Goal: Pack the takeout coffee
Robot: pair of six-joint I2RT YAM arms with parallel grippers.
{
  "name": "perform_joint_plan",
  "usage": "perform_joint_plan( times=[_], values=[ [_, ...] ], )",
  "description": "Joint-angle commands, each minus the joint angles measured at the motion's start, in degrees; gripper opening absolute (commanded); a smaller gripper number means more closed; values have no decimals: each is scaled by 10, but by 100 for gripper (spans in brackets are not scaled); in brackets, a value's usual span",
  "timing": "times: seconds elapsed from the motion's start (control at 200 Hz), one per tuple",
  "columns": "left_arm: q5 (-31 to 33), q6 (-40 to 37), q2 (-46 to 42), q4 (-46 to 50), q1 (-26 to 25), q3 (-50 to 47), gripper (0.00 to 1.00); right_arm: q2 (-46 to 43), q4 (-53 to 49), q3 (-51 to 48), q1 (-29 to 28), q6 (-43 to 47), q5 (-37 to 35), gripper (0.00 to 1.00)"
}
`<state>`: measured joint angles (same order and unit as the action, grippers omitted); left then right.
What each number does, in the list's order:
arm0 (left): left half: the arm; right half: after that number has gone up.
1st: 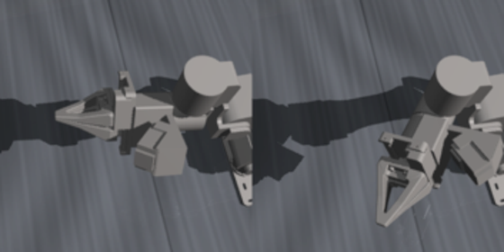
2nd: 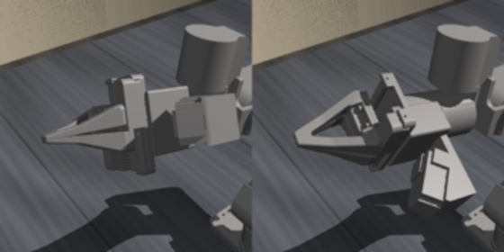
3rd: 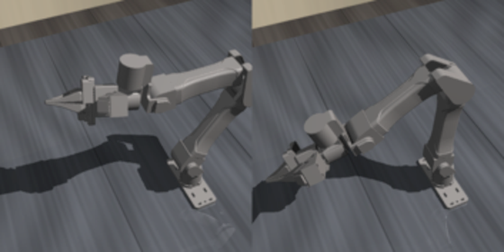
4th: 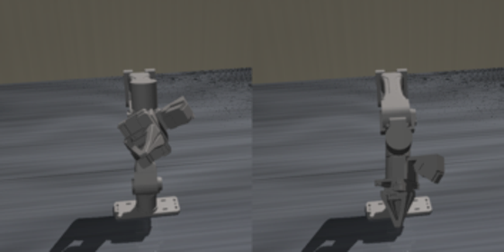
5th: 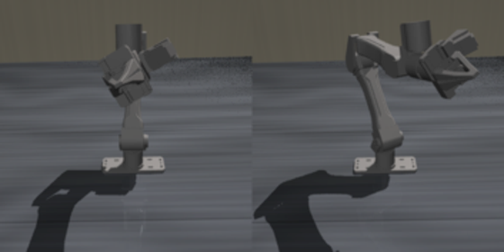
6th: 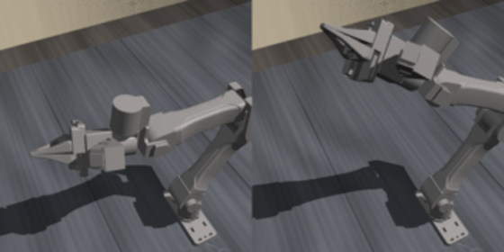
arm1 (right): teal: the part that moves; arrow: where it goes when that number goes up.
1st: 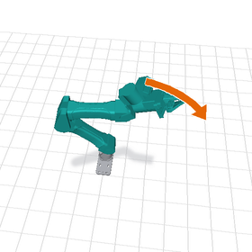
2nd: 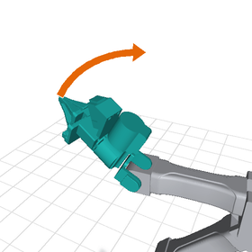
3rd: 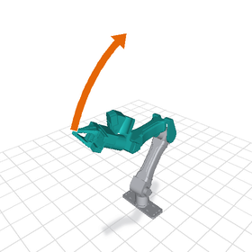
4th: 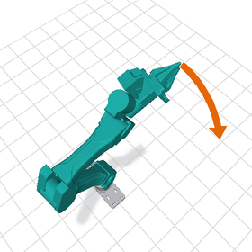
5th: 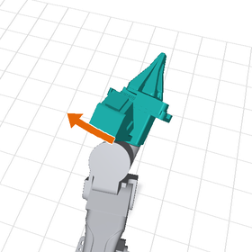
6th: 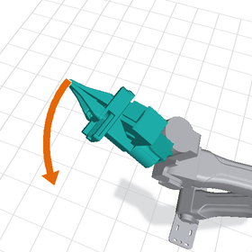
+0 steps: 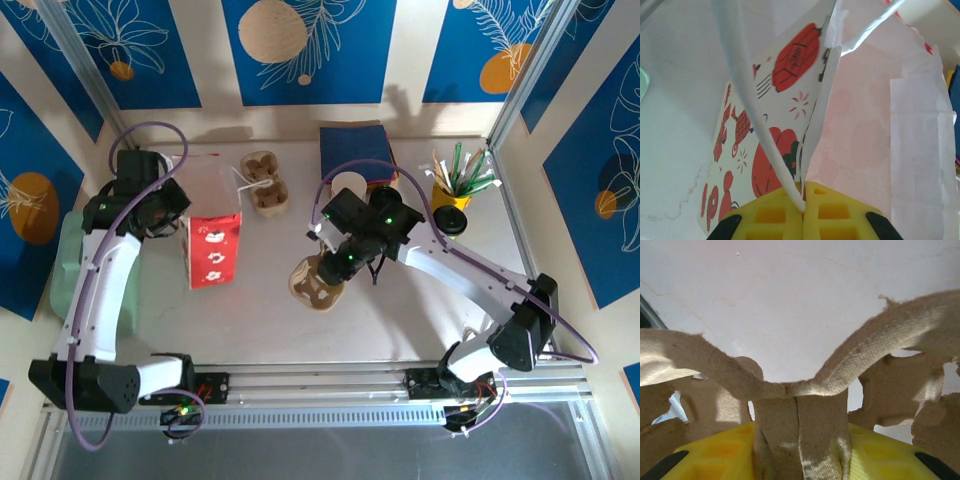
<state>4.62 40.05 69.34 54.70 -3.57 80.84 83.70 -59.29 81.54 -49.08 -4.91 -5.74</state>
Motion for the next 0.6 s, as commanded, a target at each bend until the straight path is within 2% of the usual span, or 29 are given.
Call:
perform_joint_plan(
  times=[0.0, 0.155, 0.345, 0.595],
  values=[
    [-42, 3, -40, 7, 3, -19, 6, -20, -11, 22, 4, 6, 23, 39],
    [-87, -12, -71, 38, 2, -43, 6, -29, -20, 27, 10, 17, 25, 39],
    [-133, -19, -118, 27, -4, -72, 4, -40, -26, 34, 31, 36, 30, 39],
    [-174, -6, -147, 10, -43, -86, 1, -57, -45, 55, 41, 49, 24, 39]
  ],
)
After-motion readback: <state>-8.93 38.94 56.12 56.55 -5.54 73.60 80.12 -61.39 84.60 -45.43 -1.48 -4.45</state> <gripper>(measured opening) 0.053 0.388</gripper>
